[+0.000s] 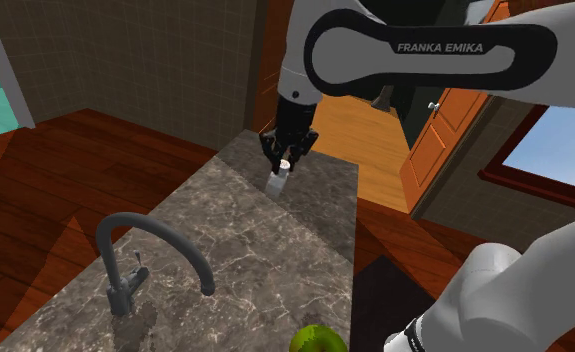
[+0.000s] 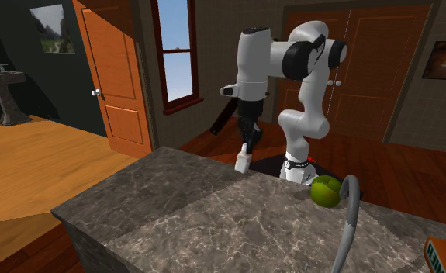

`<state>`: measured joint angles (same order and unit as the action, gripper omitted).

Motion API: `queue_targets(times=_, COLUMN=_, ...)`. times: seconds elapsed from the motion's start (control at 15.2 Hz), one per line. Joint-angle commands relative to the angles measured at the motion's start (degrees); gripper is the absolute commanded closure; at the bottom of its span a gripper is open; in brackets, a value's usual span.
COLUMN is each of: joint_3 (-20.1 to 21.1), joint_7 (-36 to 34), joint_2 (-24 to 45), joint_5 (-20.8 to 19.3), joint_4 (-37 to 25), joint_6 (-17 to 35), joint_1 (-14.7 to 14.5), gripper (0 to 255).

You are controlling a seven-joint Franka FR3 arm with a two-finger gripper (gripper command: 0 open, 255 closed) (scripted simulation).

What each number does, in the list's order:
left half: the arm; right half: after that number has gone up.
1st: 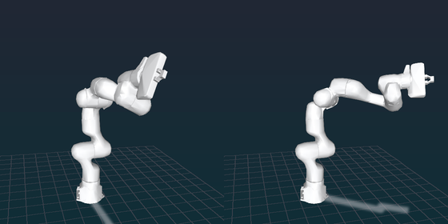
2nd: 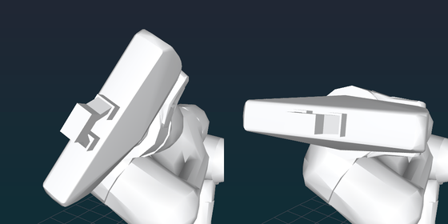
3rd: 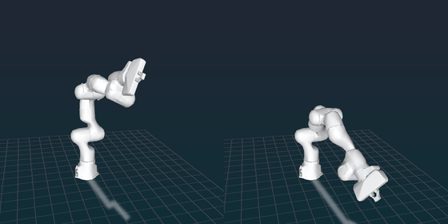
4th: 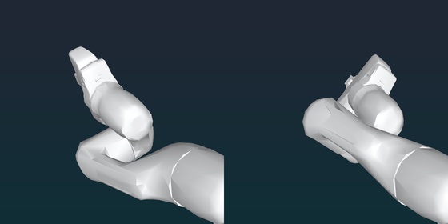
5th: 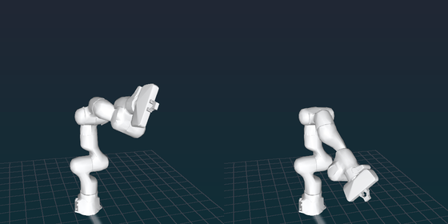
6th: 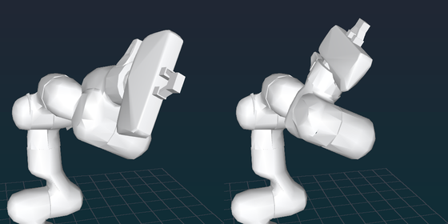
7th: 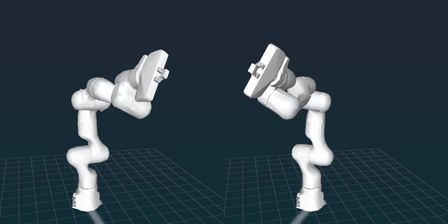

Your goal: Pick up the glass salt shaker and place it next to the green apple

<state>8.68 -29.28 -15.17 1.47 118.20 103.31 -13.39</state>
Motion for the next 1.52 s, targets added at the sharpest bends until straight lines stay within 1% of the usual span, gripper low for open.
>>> queue_targets(times=0.0, joint_3=1.7, joint_7=-2.6, joint_2=-1.1, joint_5=0.6, joint_4=0.7, joint_6=-0.3, joint_1=-1.1, gripper=255)
queue_targets(times=0.33, joint_3=5.8, joint_7=-8.8, joint_2=-4.0, joint_5=2.5, joint_4=3.1, joint_6=-0.7, joint_1=-3.9, gripper=255)
queue_targets(times=0.73, joint_3=11.3, joint_7=-16.7, joint_2=-5.6, joint_5=4.8, joint_4=3.8, joint_6=-1.1, joint_1=-7.3, gripper=255)
queue_targets(times=1.06, joint_3=16.3, joint_7=-23.7, joint_2=-5.3, joint_5=6.4, joint_4=2.7, joint_6=-1.4, joint_1=-9.8, gripper=255)
queue_targets(times=1.39, joint_3=21.6, joint_7=-31.2, joint_2=-3.2, joint_5=7.1, joint_4=0.1, joint_6=-1.6, joint_1=-12.0, gripper=255)
queue_targets(times=1.45, joint_3=21.6, joint_7=-31.2, joint_2=-3.2, joint_5=7.1, joint_4=0.8, joint_6=-0.8, joint_1=-12.0, gripper=255)
